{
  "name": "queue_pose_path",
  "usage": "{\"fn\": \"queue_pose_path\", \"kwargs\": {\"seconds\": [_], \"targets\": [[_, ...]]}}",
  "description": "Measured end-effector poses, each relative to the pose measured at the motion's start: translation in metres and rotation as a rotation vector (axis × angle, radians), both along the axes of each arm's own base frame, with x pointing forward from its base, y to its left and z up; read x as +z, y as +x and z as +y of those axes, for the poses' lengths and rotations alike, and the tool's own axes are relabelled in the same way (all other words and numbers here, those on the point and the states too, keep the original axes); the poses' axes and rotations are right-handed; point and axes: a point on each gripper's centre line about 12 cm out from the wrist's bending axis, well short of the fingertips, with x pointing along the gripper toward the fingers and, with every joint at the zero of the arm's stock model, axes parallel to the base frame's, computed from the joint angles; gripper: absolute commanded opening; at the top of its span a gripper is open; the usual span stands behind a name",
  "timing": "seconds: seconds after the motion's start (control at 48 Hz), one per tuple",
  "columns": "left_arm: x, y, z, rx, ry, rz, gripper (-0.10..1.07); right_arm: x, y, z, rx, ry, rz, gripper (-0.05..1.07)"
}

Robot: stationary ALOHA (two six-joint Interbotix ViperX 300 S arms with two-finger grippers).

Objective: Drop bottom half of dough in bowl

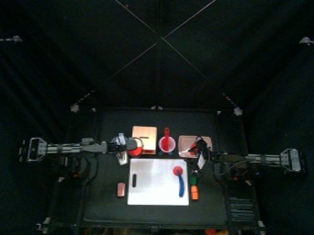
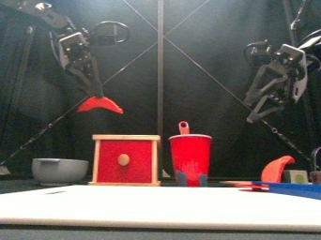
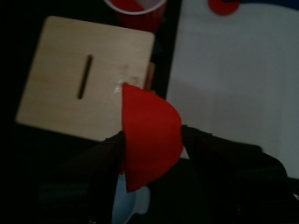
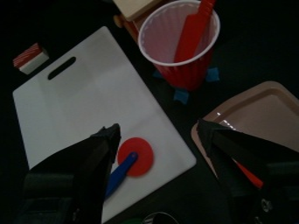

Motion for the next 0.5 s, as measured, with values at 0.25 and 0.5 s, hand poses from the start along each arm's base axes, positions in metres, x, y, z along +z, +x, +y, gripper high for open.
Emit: {"fn": "queue_pose_path", "kwargs": {"seconds": [0.25, 0.5], "targets": [[-0.044, -0.030, 0.022, 0.114, -0.009, 0.000, 0.90, 0.000, 0.000, 0.000, 0.000, 0.000, 0.002, 1.00], [-0.068, -0.042, 0.030, 0.153, 0.007, -0.046, 0.98, 0.000, 0.000, 0.000, 0.001, 0.000, 0.003, 1.00]]}}
